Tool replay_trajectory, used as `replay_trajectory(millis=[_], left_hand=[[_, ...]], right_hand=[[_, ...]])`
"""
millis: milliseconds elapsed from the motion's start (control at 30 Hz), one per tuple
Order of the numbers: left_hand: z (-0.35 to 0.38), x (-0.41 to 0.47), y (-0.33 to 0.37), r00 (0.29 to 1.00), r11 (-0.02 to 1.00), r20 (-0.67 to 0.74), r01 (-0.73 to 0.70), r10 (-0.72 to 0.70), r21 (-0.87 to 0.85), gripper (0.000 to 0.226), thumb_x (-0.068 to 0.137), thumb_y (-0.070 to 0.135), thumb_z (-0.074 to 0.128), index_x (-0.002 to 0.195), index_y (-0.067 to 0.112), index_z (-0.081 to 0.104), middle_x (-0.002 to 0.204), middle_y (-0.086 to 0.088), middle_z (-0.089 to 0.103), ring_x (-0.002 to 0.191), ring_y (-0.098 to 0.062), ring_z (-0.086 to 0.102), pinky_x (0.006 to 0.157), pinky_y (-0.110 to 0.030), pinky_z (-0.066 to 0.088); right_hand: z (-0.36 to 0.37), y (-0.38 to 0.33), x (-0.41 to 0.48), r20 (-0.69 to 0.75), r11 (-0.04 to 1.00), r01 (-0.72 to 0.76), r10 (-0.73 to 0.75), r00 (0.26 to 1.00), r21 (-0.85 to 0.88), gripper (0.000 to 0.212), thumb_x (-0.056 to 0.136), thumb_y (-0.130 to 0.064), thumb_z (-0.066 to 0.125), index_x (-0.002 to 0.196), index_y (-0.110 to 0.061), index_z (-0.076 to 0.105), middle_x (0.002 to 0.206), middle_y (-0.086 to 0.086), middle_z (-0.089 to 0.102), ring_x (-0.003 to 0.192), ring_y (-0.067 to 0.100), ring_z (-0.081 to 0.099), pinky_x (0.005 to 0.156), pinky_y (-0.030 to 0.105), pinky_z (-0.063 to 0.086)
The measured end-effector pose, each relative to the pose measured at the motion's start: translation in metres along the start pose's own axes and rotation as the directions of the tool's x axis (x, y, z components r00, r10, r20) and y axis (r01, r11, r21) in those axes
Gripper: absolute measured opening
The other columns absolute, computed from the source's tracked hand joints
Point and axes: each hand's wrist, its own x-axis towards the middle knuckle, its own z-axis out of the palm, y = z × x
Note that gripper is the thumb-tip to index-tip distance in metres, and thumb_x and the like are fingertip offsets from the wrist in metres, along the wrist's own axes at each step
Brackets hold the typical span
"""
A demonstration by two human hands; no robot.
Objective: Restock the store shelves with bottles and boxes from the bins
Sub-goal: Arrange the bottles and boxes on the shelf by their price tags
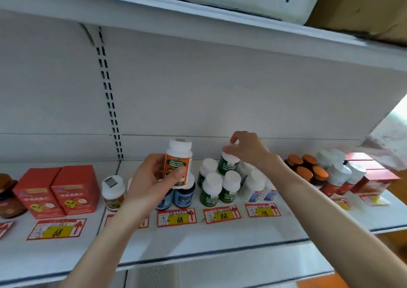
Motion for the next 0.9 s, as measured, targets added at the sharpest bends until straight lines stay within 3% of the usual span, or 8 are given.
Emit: replay_trajectory(millis=[133,333,467,533,633,733,800,900], left_hand=[[0.009,0.000,-0.003,0.999,1.000,-0.030,0.025,-0.025,-0.014,0.038,0.075,0.030,0.069,0.106,0.023,0.049,0.105,0.005,0.060,0.105,-0.017,0.057,0.091,-0.033,0.044],[0.016,-0.003,-0.005,0.998,1.000,-0.054,0.027,-0.027,-0.010,0.032,0.079,0.028,0.068,0.102,0.029,0.047,0.094,0.020,0.055,0.099,-0.011,0.056,0.078,-0.020,0.042],[0.022,-0.005,-0.007,0.997,0.999,-0.059,0.041,-0.044,-0.035,0.034,0.078,0.028,0.068,0.106,0.026,0.048,0.099,0.013,0.058,0.102,-0.013,0.056,0.083,-0.026,0.044],[0.024,-0.005,-0.007,0.997,0.998,-0.060,0.047,-0.050,-0.050,0.036,0.077,0.029,0.069,0.107,0.025,0.049,0.100,0.013,0.059,0.101,-0.012,0.057,0.081,-0.024,0.045],[0.029,-0.006,-0.005,0.997,0.995,-0.057,0.052,-0.057,-0.086,0.032,0.076,0.028,0.069,0.104,0.026,0.052,0.102,0.010,0.062,0.099,-0.011,0.059,0.084,-0.026,0.047],[0.034,-0.009,-0.004,0.998,0.996,-0.058,0.023,-0.028,-0.084,0.023,0.077,0.028,0.069,0.091,0.035,0.052,0.092,0.018,0.060,0.089,0.000,0.058,0.072,-0.016,0.045],[0.035,-0.011,-0.002,0.999,0.997,-0.052,0.004,-0.008,-0.078,0.022,0.078,0.027,0.068,0.088,0.038,0.051,0.089,0.021,0.060,0.082,0.008,0.058,0.067,-0.010,0.044],[0.034,-0.016,-0.002,0.998,0.997,-0.067,-0.025,0.020,-0.072,0.021,0.079,0.025,0.068,0.088,0.037,0.053,0.089,0.019,0.063,0.077,0.013,0.061,0.067,-0.010,0.046]], right_hand=[[0.015,0.002,0.005,0.078,0.999,0.035,-0.035,0.996,-0.007,0.035,0.087,-0.033,0.059,0.108,-0.004,0.057,0.112,0.015,0.059,0.100,0.028,0.054,0.084,0.035,0.045],[0.035,0.011,0.011,0.166,0.986,0.076,-0.051,0.985,-0.147,0.037,0.092,-0.037,0.050,0.113,-0.007,0.056,0.115,0.012,0.059,0.106,0.028,0.055,0.087,0.034,0.042],[0.031,0.014,0.009,0.155,0.966,0.143,-0.110,0.982,-0.217,0.036,0.097,-0.030,0.039,0.110,-0.003,0.060,0.115,0.015,0.061,0.106,0.030,0.056,0.088,0.035,0.042],[0.020,0.011,0.007,0.042,0.979,0.167,-0.164,0.986,-0.113,0.032,0.095,-0.029,0.043,0.104,-0.006,0.063,0.108,0.013,0.063,0.101,0.029,0.058,0.083,0.033,0.044],[0.000,-0.010,-0.007,-0.083,0.931,0.281,-0.269,0.960,0.231,0.026,0.092,-0.030,0.051,0.087,-0.008,0.065,0.087,0.007,0.067,0.081,0.020,0.061,0.071,0.025,0.045],[-0.017,-0.036,-0.031,0.052,0.792,0.310,-0.394,0.918,0.527,0.020,0.090,-0.032,0.055,0.089,-0.016,0.065,0.085,-0.001,0.067,0.077,0.010,0.065,0.073,0.026,0.052],[-0.021,-0.047,-0.041,0.137,0.760,0.316,-0.466,0.874,0.568,0.021,0.089,-0.036,0.056,0.094,-0.018,0.066,0.090,-0.003,0.068,0.079,0.008,0.064,0.073,0.024,0.053],[-0.019,-0.057,-0.045,0.153,0.723,0.334,-0.517,0.842,0.605,0.020,0.085,-0.032,0.062,0.095,-0.016,0.069,0.095,0.002,0.070,0.084,0.010,0.064,0.073,0.025,0.054]])
